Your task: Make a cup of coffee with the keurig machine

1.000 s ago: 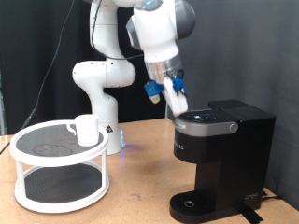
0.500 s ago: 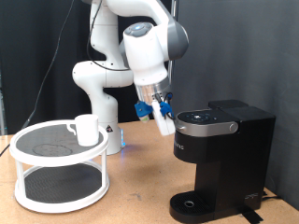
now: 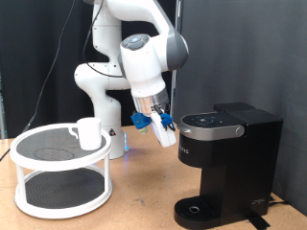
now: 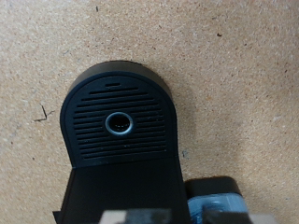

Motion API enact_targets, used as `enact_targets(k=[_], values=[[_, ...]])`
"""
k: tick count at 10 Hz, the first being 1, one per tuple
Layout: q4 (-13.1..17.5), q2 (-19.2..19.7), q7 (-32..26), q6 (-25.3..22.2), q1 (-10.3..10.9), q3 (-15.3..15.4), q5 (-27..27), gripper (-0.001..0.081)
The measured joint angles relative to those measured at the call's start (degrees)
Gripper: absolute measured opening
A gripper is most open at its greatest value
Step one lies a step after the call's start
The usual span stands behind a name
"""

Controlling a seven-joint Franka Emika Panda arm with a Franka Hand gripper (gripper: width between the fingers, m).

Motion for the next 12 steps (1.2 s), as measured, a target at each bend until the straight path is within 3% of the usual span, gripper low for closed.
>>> enact_targets(k=[4, 6, 8, 10, 12], values=[[-3.93, -5.36, -11.28, 2.04, -0.03, -1.45, 14.27, 0.0000], [-3.86, -8.38, -11.31, -2.16, -0.09, -2.69, 15.89, 0.0000], [-4.39, -8.36, -11.43, -0.43, -0.06, -2.59, 16.73, 0.0000], [-7.61, -10.52, -14.50, 2.26, -0.03, -2.71, 23.75, 0.0000], [-11.80, -14.04, -16.00, 0.21, -0.12, -3.60, 24.87, 0.0000]])
